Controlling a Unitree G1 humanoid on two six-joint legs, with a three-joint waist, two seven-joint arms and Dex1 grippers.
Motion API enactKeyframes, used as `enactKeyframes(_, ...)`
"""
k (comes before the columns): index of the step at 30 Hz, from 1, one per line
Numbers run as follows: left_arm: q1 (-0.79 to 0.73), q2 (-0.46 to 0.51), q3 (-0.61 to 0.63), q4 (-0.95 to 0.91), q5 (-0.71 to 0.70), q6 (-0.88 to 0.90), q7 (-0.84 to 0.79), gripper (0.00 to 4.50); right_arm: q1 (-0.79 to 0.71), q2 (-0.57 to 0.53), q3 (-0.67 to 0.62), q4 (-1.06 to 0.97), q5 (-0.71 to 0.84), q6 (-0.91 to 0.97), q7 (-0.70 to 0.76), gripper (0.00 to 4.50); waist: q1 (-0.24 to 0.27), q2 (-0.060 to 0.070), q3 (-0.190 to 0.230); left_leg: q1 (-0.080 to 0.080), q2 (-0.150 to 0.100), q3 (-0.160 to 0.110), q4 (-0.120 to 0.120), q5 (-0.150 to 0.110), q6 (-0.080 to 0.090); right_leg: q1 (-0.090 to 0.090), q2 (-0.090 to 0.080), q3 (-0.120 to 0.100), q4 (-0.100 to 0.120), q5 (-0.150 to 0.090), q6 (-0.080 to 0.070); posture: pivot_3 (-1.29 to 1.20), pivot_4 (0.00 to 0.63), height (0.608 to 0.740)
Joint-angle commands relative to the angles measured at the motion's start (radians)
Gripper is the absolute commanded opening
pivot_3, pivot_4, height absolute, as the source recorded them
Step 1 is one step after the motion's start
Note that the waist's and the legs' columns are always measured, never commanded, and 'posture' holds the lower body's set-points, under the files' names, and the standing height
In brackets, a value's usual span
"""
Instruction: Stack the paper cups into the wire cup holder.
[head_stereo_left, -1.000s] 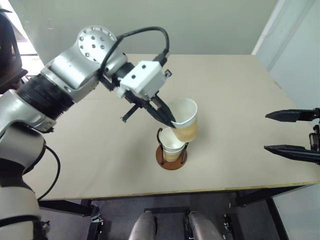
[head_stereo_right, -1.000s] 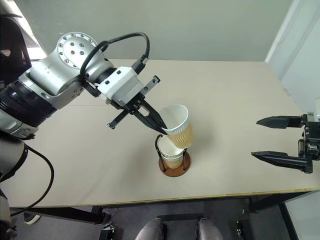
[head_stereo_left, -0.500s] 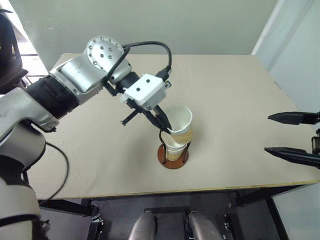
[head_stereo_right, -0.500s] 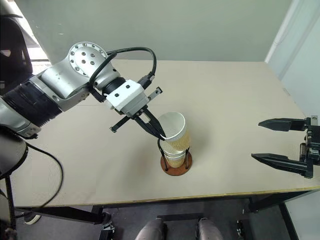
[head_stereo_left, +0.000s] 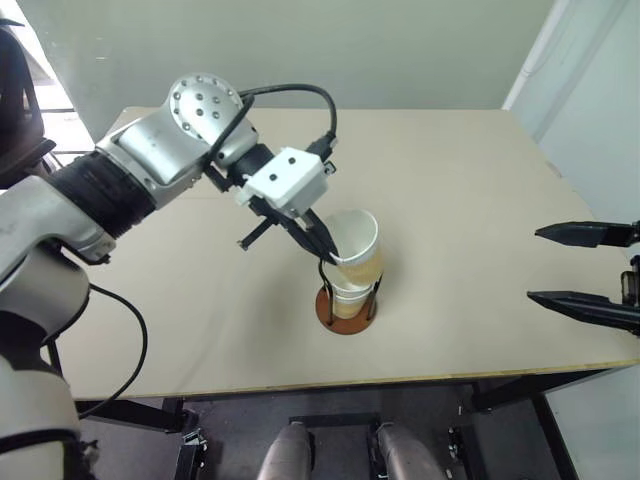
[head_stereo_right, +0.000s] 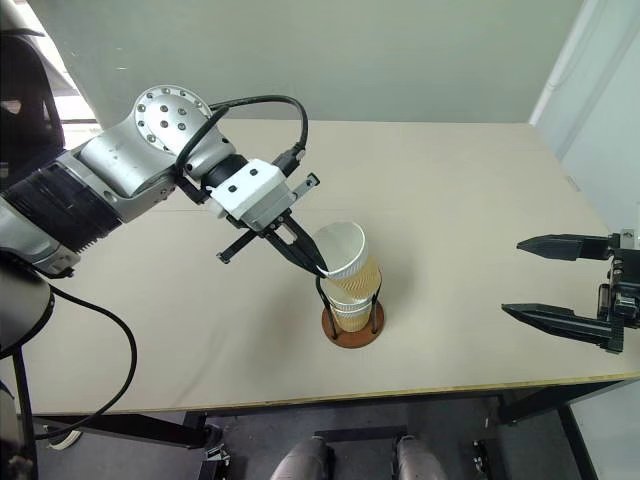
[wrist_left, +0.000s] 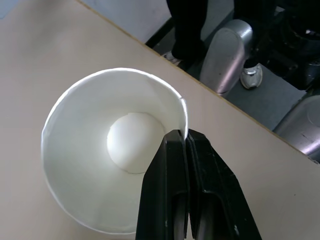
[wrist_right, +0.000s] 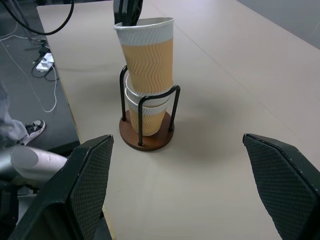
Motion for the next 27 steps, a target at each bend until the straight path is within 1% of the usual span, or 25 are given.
enactKeyframes(1, -0.027, 0.009, 0.053, 0.022, -0.009, -0.012, -0.030, 0.05, -0.014, -0.011, -0.012, 0.005, 0.001, -0.019, 0.000, 4.23, 0.000, 0.000, 0.000, 0.000, 0.000, 0.000, 0.000, 0.000, 0.000, 0.000, 0.000, 0.000, 0.000, 0.000, 0.000, 0.00, 0.150, 0.740)
enactKeyframes(6, -0.019, 0.015, 0.062, 0.004, -0.036, 0.008, -0.030, 0.05, -0.022, -0.022, -0.009, 0.014, 0.002, -0.021, 0.003, 4.23, 0.000, 0.000, 0.000, 0.000, 0.000, 0.001, 0.000, -0.001, 0.001, 0.000, 0.000, 0.001, 0.000, 0.000, 0.001, 0.00, 0.150, 0.740)
enactKeyframes(9, -0.006, 0.014, 0.043, -0.008, -0.036, 0.016, -0.030, 0.05, -0.029, -0.026, -0.005, 0.018, 0.002, -0.022, 0.002, 4.23, 0.000, 0.000, 0.000, 0.000, 0.000, 0.002, 0.000, -0.001, 0.001, 0.000, 0.000, 0.002, -0.001, 0.000, 0.001, 0.00, 0.150, 0.740)
enactKeyframes(27, 0.015, -0.033, 0.007, 0.036, 0.026, -0.019, -0.030, 0.05, -0.016, -0.035, -0.036, 0.008, 0.003, 0.000, 0.005, 4.23, 0.000, 0.000, 0.000, 0.000, 0.000, 0.004, 0.000, -0.001, 0.002, -0.001, 0.000, 0.003, -0.001, 0.000, 0.002, 0.00, 0.150, 0.740)
